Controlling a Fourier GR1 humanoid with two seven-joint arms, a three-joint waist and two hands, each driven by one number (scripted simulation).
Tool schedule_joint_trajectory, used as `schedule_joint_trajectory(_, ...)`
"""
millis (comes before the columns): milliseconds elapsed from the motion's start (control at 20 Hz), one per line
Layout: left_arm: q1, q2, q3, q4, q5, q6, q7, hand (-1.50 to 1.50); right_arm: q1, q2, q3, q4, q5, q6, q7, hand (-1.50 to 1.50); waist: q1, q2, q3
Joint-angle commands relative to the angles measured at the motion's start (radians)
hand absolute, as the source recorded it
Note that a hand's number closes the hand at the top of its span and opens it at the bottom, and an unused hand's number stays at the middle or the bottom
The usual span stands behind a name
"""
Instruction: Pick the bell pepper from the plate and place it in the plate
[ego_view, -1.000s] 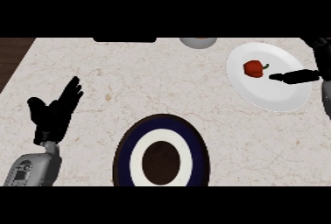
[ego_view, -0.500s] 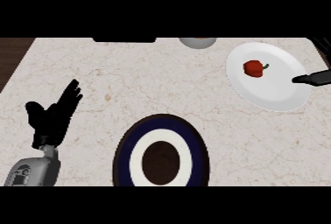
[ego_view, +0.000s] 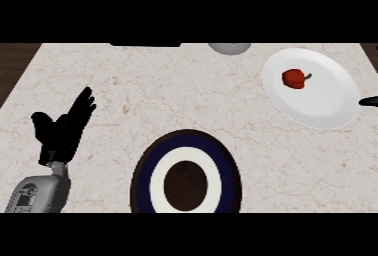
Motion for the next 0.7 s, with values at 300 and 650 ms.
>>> schedule_joint_trajectory(300,-0.039,-0.004,0.011,-0.008,0.014,-0.008,0.022,0.0,0.038,-0.078,0.006,0.05,-0.005,0.043,-0.11,-1.5,0.01,0.005,0.001)
schedule_joint_trajectory(650,-0.026,-0.023,-0.01,0.023,-0.026,0.014,0.001,0.0,0.045,-0.122,0.036,0.069,0.022,0.03,-0.104,-1.5,0.018,0.009,0.002)
